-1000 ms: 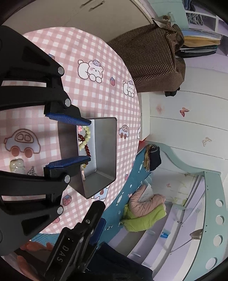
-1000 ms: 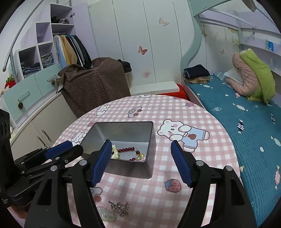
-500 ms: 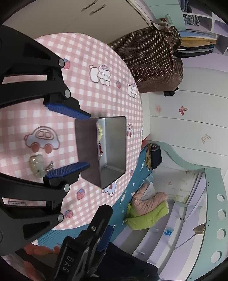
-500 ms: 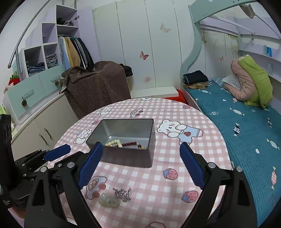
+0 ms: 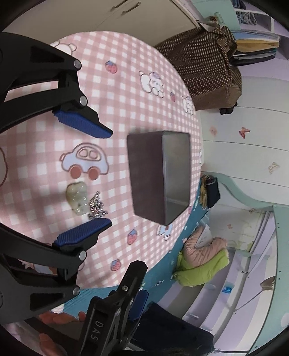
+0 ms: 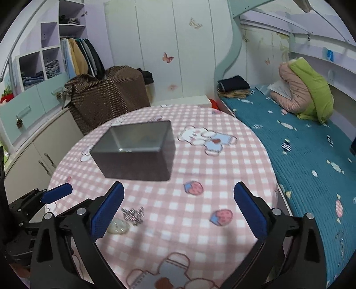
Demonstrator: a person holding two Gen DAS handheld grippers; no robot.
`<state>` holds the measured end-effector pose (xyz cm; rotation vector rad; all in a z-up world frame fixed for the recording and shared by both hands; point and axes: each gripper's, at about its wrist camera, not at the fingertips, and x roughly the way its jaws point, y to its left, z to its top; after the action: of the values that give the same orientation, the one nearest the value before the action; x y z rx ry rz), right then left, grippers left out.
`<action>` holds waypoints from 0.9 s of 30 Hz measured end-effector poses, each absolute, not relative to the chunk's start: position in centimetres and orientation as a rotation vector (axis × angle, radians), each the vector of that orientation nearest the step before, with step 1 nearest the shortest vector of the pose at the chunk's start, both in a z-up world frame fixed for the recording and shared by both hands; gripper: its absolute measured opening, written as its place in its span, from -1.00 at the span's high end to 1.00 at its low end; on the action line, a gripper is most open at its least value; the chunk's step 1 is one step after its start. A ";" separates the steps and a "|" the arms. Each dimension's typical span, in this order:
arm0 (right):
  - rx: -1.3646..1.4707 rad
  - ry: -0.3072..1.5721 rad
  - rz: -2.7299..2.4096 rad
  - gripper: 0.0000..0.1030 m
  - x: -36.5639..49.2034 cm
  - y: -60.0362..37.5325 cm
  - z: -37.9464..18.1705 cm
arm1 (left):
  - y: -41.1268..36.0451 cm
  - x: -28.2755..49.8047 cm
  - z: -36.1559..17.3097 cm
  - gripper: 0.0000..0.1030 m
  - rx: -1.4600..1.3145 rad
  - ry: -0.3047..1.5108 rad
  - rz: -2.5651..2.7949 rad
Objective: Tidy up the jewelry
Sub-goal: 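Move both tools back to the jade pendant and silver chain, then grasp the jade pendant with the left tool while the right tool grasps the silver chain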
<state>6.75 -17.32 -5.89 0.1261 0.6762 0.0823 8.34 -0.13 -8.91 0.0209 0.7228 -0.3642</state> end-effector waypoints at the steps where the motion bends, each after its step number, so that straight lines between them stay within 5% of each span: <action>1: 0.127 0.681 0.080 -0.85 6.6 -17.4 -6.1 | -0.3 8.3 -9.2 -0.47 0.024 0.731 -0.364; 12: 0.141 0.734 0.053 -0.85 6.4 -18.7 -8.1 | -2.5 8.3 -11.9 -0.45 0.089 0.794 -0.368; 21: 0.153 0.763 0.060 -0.85 6.6 -18.9 -9.2 | -3.5 8.6 -13.4 0.15 0.127 0.819 -0.385; 27: 0.158 0.779 0.061 -0.85 7.0 -18.8 -9.7 | -3.4 8.8 -13.4 0.16 0.116 0.813 -0.407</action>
<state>7.03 -18.84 -9.65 0.1577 0.7786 0.0615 8.78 -3.40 -13.42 0.1159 0.8127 -0.4066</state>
